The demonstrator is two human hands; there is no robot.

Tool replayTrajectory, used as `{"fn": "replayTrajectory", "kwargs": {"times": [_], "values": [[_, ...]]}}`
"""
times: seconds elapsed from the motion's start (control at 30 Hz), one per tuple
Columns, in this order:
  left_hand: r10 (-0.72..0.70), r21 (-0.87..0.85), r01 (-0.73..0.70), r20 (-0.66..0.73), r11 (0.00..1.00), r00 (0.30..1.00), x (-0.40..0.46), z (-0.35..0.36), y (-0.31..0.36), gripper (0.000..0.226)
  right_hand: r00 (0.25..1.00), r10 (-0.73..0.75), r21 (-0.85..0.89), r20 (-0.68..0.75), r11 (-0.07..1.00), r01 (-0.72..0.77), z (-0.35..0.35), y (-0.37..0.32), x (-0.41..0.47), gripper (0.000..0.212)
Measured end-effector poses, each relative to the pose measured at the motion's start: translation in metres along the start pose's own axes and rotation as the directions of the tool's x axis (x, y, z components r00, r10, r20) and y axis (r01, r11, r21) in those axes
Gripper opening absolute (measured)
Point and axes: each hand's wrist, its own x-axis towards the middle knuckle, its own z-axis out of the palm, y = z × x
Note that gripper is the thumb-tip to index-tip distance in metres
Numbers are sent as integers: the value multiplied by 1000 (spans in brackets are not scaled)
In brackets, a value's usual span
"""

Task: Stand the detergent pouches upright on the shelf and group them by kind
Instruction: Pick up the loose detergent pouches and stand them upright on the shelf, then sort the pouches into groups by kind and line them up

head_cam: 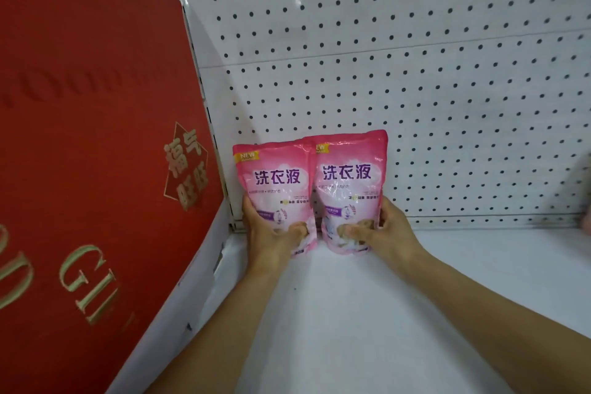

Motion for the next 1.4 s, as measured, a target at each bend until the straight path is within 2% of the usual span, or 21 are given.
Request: {"fn": "replayTrajectory", "kwargs": {"times": [0.1,0.23,0.33,0.43,0.5,0.57,0.67,0.7,0.83,0.93,1.0,1.13,1.2,1.27,1.33,1.4], "values": [[10,-8,-10,-2,1000,1000,0,2,0,122,1000,-2,0,-22,1000,2,2,-2,-2,67],[36,-7,-35,42,999,998,5,2,-4,127,999,39,-53,-25,998,-41,4,-5,-10,64],[-1,104,-3,40,995,999,6,0,-10,128,998,41,-150,-38,988,-47,-1,-12,-26,51],[62,218,-58,-9,974,998,-32,-4,17,114,996,34,-296,-77,953,-55,-15,-18,-50,70],[148,188,-160,72,969,986,-65,0,36,100,994,-21,-338,-110,941,-17,-27,-24,-68,65],[220,100,-249,234,963,947,-92,9,50,76,985,-76,-358,-157,934,15,-42,-28,-88,43],[235,-33,-250,475,968,848,-117,31,70,26,949,-142,-363,-280,931,32,-74,-32,-120,18],[241,-54,-250,525,967,816,-124,40,76,20,930,-158,-358,-333,933,30,-87,-32,-129,14],[246,-80,-267,696,960,675,-149,87,92,18,835,-171,-337,-523,941,-18,-142,-30,-163,18],[198,-71,-234,792,970,578,-168,135,100,15,783,-164,-341,-600,938,-65,-181,-27,-182,30],[163,-73,-184,824,980,542,-182,171,107,21,771,-154,-349,-618,932,-94,-205,-26,-192,37],[141,-90,-118,815,989,562,-205,250,125,61,797,-122,-363,-592,923,-128,-241,-20,-206,45],[93,-102,-18,805,995,586,-209,288,134,78,823,-106,-383,-558,913,-142,-252,-15,-208,42],[46,-113,70,786,991,616,-206,323,138,86,848,-88,-390,-523,909,-147,-262,-11,-207,43],[22,-151,148,767,977,641,-199,353,135,79,858,-69,-377,-509,914,-150,-271,-5,-204,47],[26,-177,148,721,973,693,-191,373,131,47,863,-47,-363,-502,918,-162,-277,2,-200,49]]}}
